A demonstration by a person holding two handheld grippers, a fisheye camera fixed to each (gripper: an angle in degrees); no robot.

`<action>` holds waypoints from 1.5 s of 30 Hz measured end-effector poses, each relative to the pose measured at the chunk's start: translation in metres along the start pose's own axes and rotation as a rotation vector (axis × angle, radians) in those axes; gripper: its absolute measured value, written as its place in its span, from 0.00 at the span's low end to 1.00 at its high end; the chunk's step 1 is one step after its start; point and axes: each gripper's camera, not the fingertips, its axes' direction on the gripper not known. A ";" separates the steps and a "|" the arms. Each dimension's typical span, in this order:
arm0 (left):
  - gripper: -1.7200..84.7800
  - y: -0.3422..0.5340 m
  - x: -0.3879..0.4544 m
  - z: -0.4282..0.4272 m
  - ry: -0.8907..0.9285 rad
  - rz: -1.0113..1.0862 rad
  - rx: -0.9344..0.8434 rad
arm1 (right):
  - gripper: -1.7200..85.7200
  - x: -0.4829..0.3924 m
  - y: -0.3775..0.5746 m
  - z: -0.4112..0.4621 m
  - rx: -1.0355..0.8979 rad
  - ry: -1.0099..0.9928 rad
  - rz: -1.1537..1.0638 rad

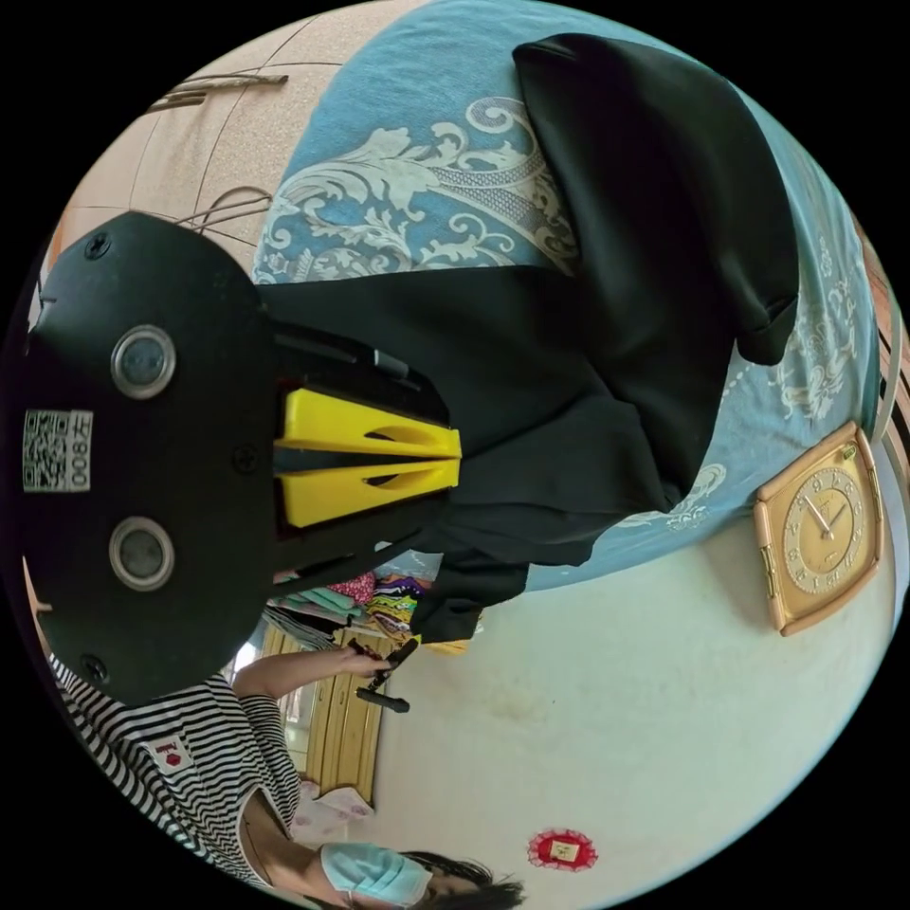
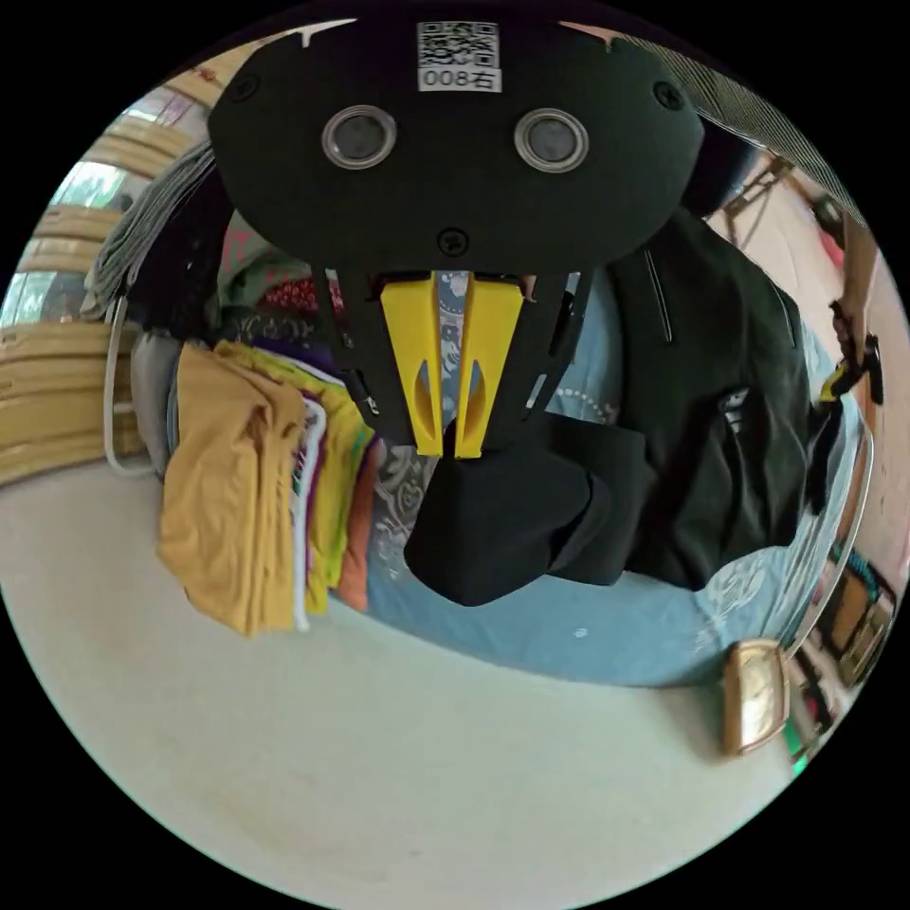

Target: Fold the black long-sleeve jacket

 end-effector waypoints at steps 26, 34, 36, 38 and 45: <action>0.10 -0.271 0.097 0.240 -0.797 0.418 -0.207 | 0.09 -0.270 -0.217 0.139 -0.087 -0.111 -0.747; 0.04 -0.260 0.117 0.227 -0.652 0.417 -0.065 | 0.03 -0.253 -0.250 0.133 -0.065 -0.226 -0.635; 0.03 -0.260 0.132 0.215 -0.617 0.457 -0.021 | 0.03 -0.241 -0.253 0.112 0.003 -0.224 -0.652; 0.03 -0.263 0.149 0.208 -0.612 0.504 0.013 | 0.03 -0.229 -0.258 0.095 0.062 -0.215 -0.636; 0.04 -0.323 0.176 0.227 -0.541 0.585 0.133 | 0.03 -0.190 -0.324 0.085 0.153 -0.219 -0.498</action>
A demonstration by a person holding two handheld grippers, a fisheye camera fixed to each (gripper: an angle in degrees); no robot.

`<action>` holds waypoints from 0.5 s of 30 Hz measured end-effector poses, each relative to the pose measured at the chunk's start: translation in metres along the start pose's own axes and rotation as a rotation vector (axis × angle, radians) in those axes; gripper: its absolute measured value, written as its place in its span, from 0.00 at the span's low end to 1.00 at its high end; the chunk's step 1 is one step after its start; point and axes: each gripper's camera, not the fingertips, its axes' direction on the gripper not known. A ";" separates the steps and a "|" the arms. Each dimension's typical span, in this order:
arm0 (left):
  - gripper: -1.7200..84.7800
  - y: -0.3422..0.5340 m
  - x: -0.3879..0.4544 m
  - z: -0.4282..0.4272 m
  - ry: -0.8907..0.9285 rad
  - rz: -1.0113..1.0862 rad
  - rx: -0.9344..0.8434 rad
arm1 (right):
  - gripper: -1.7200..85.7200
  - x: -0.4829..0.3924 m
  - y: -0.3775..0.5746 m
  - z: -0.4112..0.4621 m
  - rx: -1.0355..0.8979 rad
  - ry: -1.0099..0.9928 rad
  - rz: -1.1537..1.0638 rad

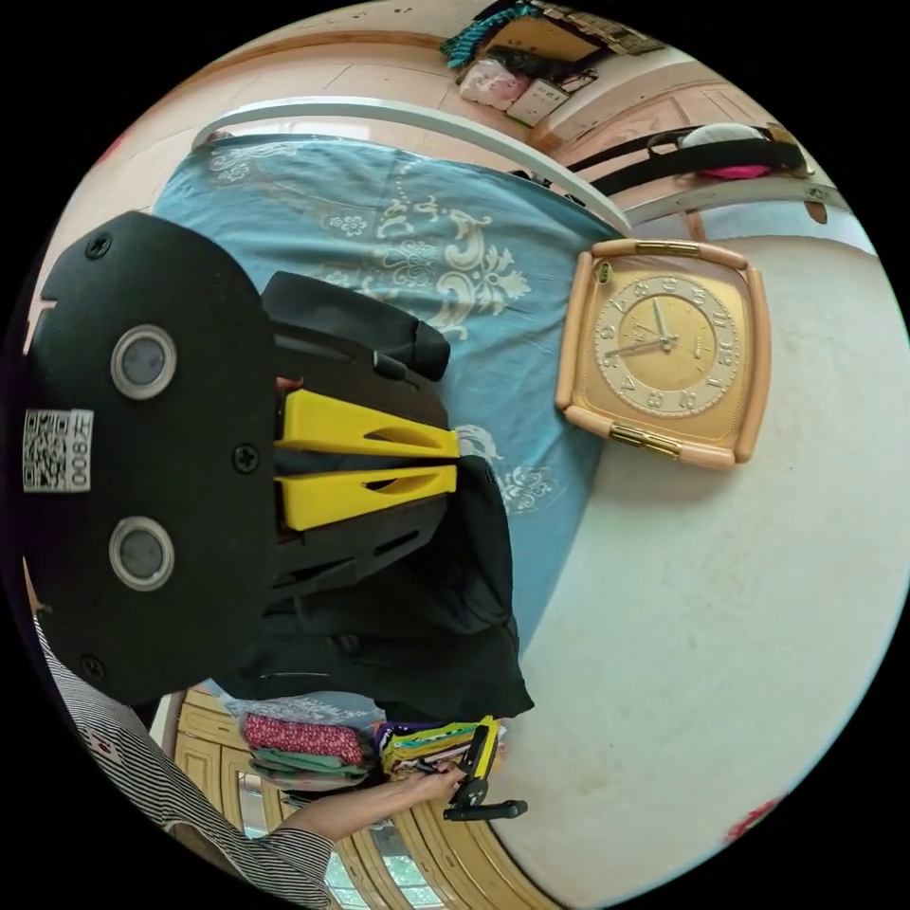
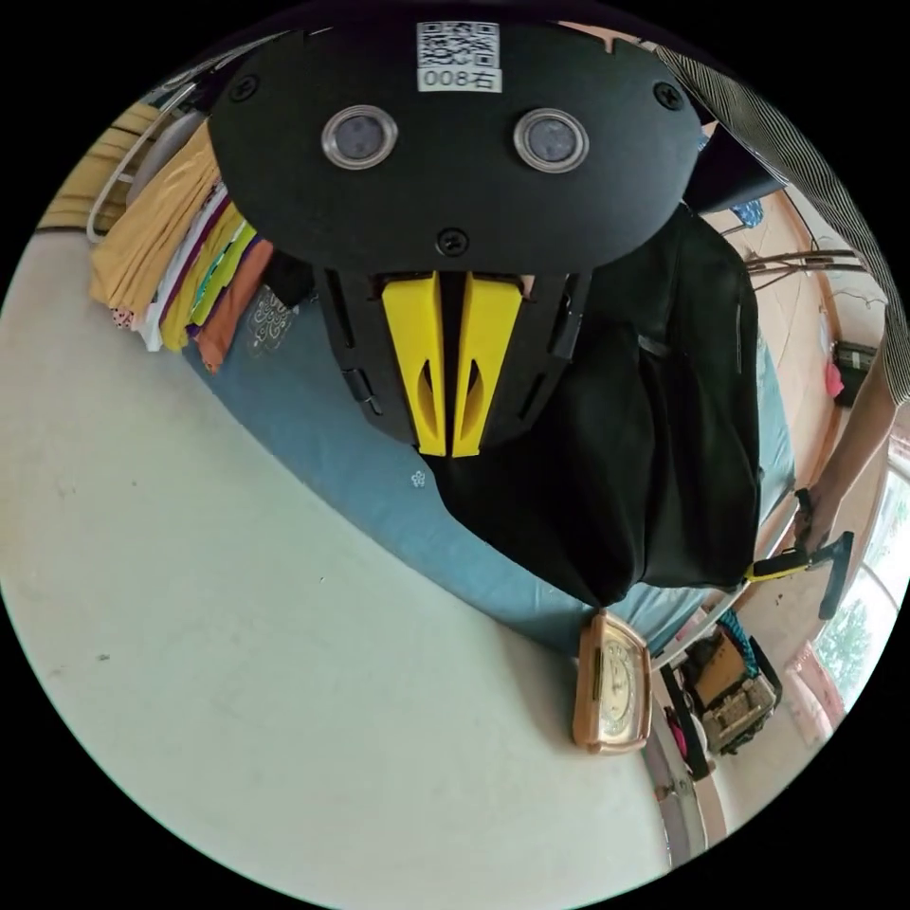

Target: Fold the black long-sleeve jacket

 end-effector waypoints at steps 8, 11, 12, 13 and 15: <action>0.05 0.018 -0.026 0.157 -0.145 -0.101 -0.149 | 0.03 0.037 -0.009 0.118 -0.186 -0.057 0.165; 0.09 0.079 -0.034 0.174 0.178 -0.118 -0.073 | 0.07 0.038 0.025 0.117 -0.047 -0.272 0.159; 0.10 0.107 -0.037 0.193 0.351 -0.140 -0.088 | 0.09 0.035 0.040 0.122 -0.035 -0.381 0.145; 0.11 0.133 -0.039 0.217 0.488 -0.181 -0.122 | 0.09 0.034 0.047 0.126 -0.043 -0.418 0.145; 0.12 0.169 -0.040 0.255 0.587 -0.254 -0.163 | 0.11 0.033 0.072 0.151 -0.082 -0.514 0.214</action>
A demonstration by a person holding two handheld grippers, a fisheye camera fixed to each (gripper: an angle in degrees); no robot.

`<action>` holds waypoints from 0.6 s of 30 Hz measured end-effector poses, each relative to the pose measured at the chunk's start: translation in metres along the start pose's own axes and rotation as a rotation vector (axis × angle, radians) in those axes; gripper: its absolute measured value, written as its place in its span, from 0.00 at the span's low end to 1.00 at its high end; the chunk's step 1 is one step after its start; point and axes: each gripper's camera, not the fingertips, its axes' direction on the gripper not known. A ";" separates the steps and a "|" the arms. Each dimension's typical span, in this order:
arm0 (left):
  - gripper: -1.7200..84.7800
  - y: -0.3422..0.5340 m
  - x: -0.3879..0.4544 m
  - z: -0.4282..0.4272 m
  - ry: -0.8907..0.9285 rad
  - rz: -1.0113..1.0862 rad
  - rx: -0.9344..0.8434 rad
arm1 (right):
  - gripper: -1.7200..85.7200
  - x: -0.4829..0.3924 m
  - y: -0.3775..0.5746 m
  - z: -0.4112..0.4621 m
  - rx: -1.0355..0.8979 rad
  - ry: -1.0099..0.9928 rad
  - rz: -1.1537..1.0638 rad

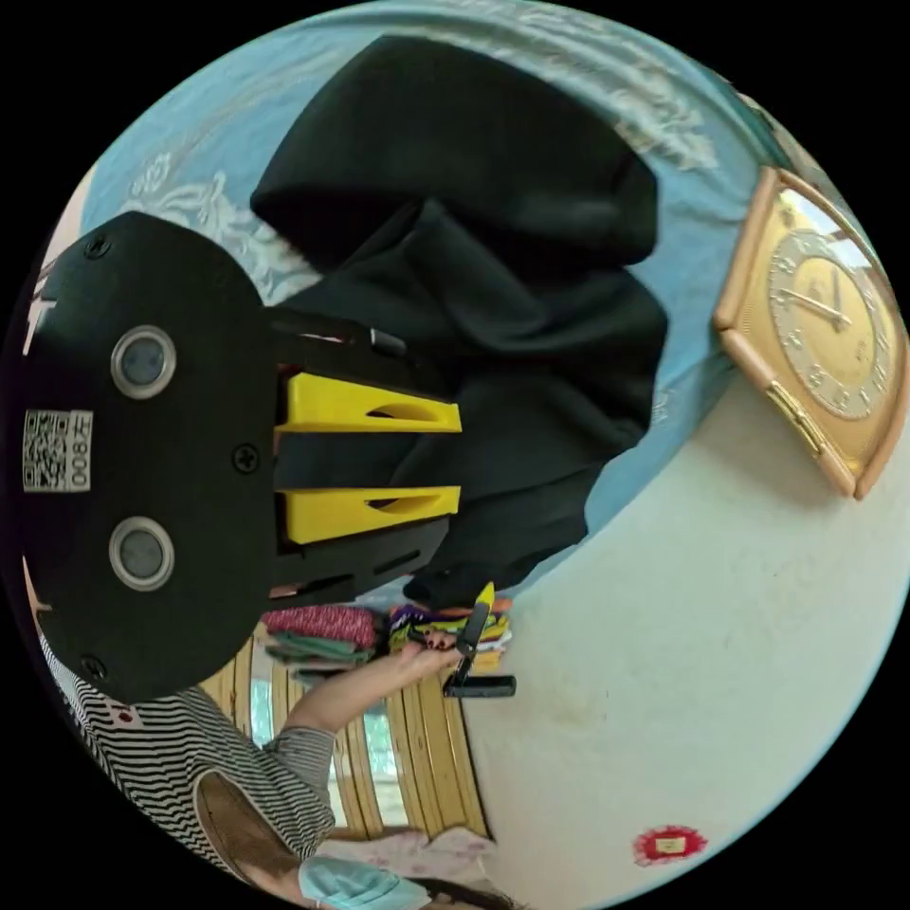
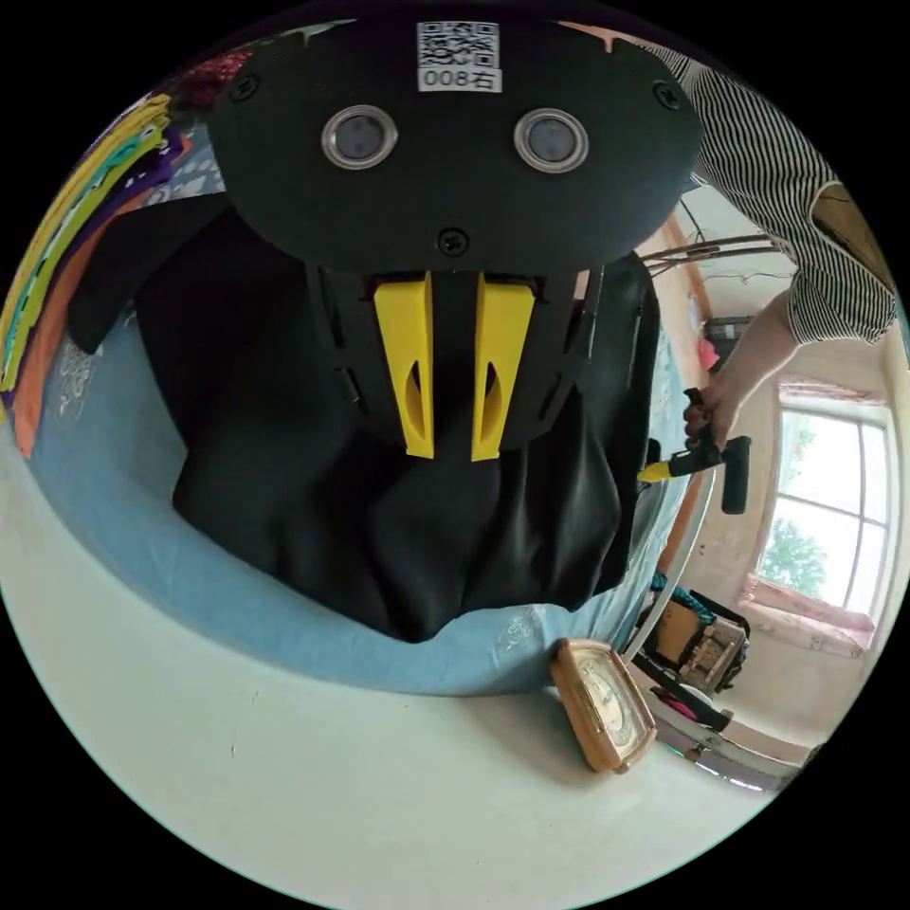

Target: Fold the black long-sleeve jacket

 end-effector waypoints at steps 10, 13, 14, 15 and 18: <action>0.06 -0.013 -0.088 0.127 0.217 -0.120 -0.050 | 0.06 0.061 0.016 0.062 -0.047 -0.308 0.173; 0.05 -0.040 -0.078 0.111 0.283 -0.035 0.035 | 0.04 0.058 0.010 0.041 0.061 -0.397 0.097; 0.05 -0.050 -0.074 0.104 0.283 -0.013 0.066 | 0.04 0.057 0.002 0.029 0.120 -0.410 0.073; 0.05 -0.073 -0.066 0.090 0.271 0.027 0.130 | 0.05 0.055 -0.010 0.016 0.180 -0.423 0.049; 0.07 -0.140 -0.052 0.059 0.275 0.112 0.292 | 0.07 0.049 -0.046 -0.005 0.270 -0.404 -0.013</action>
